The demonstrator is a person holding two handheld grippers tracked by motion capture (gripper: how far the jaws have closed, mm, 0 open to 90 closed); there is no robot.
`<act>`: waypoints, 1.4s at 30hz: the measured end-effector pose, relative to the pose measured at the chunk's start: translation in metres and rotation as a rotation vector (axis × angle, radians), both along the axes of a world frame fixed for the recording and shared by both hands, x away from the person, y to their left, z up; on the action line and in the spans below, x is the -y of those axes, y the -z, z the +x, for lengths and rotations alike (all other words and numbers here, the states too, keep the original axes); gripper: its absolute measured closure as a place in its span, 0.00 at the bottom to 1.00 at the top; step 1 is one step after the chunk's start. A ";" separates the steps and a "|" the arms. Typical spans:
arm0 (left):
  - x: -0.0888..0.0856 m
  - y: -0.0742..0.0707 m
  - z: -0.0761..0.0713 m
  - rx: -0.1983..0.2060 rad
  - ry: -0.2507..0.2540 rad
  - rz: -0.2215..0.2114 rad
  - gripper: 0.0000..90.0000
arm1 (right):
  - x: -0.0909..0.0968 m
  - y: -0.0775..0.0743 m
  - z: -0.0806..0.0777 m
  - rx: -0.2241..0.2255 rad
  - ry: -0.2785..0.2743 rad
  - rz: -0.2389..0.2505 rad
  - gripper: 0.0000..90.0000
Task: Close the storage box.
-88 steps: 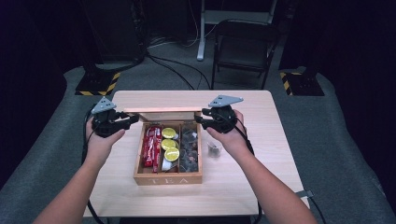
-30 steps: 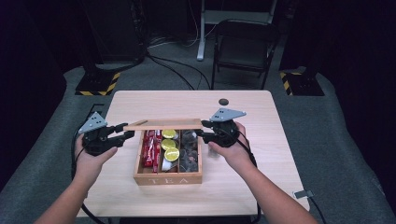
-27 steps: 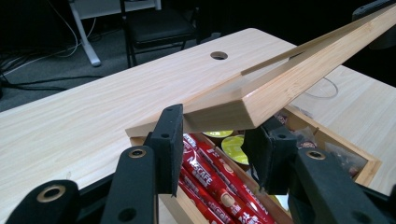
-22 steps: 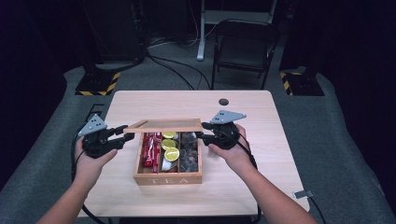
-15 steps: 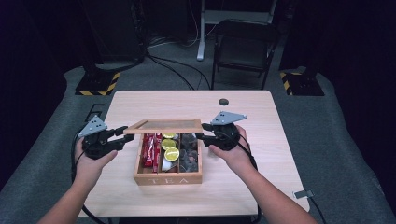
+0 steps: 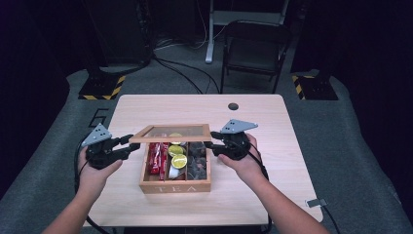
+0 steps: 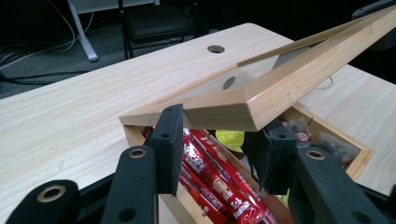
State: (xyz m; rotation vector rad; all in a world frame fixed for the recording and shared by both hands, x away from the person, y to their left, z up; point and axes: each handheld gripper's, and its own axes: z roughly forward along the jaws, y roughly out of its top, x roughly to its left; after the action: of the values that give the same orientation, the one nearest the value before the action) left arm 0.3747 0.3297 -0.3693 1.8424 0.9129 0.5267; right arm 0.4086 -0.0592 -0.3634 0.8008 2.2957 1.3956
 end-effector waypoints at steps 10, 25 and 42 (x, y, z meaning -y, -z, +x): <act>0.000 0.006 -0.006 0.003 -0.004 0.000 0.64 | 0.001 0.005 -0.006 -0.018 0.003 0.006 0.64; -0.002 0.017 -0.017 -0.010 0.014 -0.003 0.65 | 0.005 0.016 -0.016 -0.044 -0.014 0.018 0.66; -0.002 0.038 -0.035 -0.012 0.023 0.003 0.64 | 0.008 0.039 -0.035 -0.030 -0.024 0.023 0.67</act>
State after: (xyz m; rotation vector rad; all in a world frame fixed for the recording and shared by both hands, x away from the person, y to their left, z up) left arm 0.3398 0.3320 -0.4074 1.8581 0.8979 0.5037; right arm 0.3735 -0.0673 -0.4021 0.8085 2.3228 1.4328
